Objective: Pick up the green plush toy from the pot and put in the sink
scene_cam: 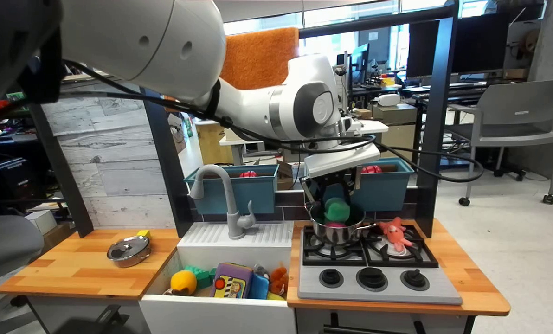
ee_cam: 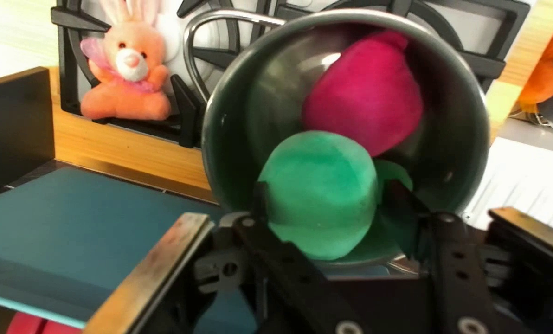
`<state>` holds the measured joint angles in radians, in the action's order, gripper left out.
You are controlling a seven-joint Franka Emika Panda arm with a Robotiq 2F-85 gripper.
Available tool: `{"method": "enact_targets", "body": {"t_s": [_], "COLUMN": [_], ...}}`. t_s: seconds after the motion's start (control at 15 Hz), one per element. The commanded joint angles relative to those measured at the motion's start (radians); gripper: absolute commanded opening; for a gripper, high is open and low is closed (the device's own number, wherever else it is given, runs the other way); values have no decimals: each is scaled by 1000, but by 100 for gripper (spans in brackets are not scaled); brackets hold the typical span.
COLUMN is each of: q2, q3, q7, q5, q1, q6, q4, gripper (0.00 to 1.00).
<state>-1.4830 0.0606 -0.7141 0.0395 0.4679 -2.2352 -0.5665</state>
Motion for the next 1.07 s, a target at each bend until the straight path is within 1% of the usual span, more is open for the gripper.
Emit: {"method": "enact_targets", "body": {"t_s": [0.0, 0.27, 0.33, 0.4, 0.53, 0.6, 0.8, 0.93, 1.0], "q2": [-9, -10, -12, -13, -16, -15, 23, 105, 117], "q3": [-14, -9, -7, -4, 1, 1, -1, 1, -1], "q7": [16, 34, 41, 48, 71, 82, 126, 165, 179], "q5": [-4, -1, 0, 0, -1, -4, -11, -11, -13], "q1": [3, 2, 1, 3, 6, 11, 25, 28, 30], "q6": [16, 16, 22, 39, 92, 140, 306, 366, 398], "q4": [16, 24, 31, 47, 88, 120, 174, 92, 94], "gripper": [34, 5, 2, 0, 3, 1, 2, 2, 2]}}
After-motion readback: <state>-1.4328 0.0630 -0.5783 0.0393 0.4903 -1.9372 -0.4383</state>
